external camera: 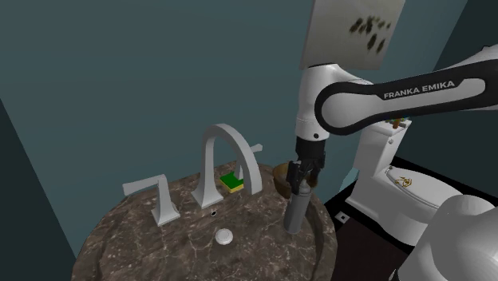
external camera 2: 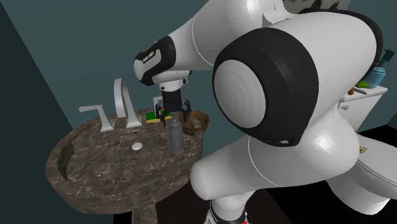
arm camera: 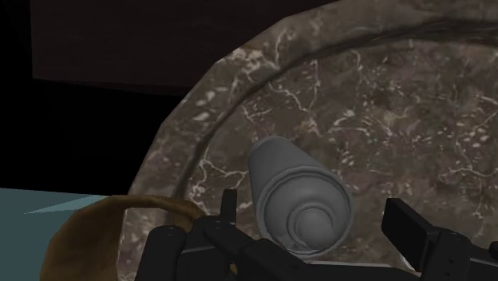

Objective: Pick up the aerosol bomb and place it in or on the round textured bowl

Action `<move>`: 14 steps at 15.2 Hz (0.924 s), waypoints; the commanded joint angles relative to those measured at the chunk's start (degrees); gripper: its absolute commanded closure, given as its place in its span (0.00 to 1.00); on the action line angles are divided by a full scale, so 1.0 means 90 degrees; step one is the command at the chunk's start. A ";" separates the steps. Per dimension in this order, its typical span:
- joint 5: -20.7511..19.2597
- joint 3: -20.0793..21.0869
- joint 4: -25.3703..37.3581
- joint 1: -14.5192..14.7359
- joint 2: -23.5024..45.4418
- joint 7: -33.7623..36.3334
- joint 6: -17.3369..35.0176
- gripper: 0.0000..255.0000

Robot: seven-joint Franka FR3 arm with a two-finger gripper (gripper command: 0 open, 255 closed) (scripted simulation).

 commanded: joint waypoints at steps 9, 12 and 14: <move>0.0014 0.0014 -0.0140 0.0006 0.0016 -0.0006 0.0158 1.00; 0.0014 0.0014 -0.0139 0.0007 0.0016 -0.0005 0.0158 1.00; 0.0015 0.0015 -0.0139 0.0007 0.0016 -0.0005 0.0158 1.00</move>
